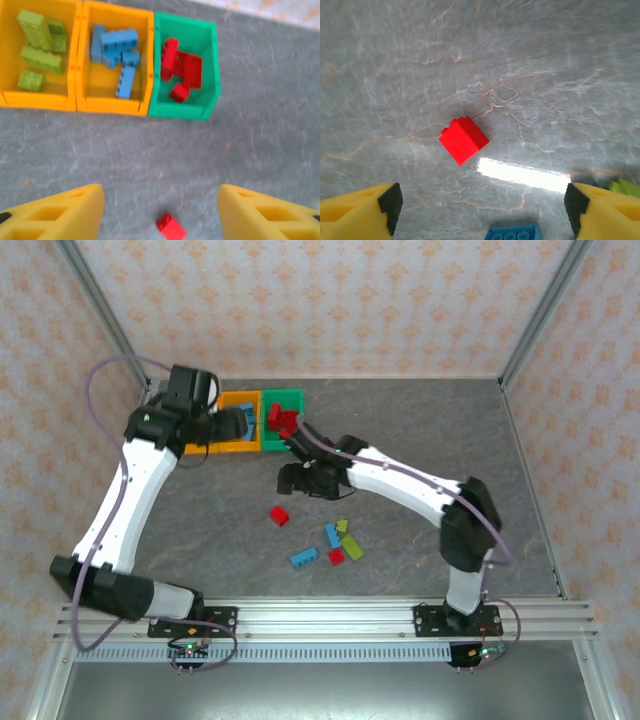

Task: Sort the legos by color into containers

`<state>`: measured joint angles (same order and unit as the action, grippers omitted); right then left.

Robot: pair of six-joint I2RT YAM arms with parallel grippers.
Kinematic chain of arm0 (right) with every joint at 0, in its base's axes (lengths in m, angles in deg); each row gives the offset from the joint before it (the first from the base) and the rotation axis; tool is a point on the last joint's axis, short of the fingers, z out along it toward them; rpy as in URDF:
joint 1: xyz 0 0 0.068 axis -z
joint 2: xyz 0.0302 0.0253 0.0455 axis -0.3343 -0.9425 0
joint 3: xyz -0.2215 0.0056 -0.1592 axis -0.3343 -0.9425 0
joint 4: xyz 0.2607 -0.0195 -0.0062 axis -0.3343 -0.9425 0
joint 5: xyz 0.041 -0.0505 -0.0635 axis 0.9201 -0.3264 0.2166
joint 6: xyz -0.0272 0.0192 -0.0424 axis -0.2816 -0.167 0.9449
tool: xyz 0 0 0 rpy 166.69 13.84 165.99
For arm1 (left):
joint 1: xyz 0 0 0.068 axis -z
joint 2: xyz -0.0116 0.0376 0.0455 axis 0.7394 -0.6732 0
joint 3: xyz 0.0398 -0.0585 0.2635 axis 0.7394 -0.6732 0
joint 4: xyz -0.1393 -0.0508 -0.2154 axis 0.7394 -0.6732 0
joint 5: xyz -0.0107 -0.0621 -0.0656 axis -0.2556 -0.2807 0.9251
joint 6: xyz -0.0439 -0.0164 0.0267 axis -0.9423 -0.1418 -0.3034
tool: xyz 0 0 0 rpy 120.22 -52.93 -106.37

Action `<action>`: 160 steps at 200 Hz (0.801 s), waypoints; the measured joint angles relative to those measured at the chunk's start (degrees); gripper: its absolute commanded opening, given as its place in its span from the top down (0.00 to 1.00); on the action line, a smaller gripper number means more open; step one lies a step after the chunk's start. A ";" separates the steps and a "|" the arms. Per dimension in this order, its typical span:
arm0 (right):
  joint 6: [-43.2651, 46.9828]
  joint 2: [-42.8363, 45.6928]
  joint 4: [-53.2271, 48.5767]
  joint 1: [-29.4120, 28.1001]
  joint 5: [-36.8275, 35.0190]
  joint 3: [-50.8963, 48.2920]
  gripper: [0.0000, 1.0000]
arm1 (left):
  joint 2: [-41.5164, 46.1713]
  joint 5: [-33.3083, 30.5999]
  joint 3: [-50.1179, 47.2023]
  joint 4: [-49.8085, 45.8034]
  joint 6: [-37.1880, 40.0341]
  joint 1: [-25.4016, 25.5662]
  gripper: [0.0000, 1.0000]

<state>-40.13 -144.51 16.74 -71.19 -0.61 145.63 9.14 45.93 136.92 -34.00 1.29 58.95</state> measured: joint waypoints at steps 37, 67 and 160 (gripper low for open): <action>9.90 -11.41 -2.67 -3.39 0.90 8.35 0.21 | 10.75 -3.76 -14.25 -1.29 -0.26 0.68 0.36; 14.47 -16.68 -3.78 -4.70 2.19 11.30 0.29 | 15.13 -4.11 -18.75 -2.47 -1.70 0.70 0.35; 18.43 -21.24 -5.51 -5.01 -0.44 12.37 0.72 | 15.15 -2.14 -20.20 -2.36 -1.92 0.70 0.29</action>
<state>-21.70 -165.76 11.23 -76.20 -1.05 158.00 24.29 43.79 116.72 -36.36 -0.63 59.65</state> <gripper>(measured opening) 0.300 0.706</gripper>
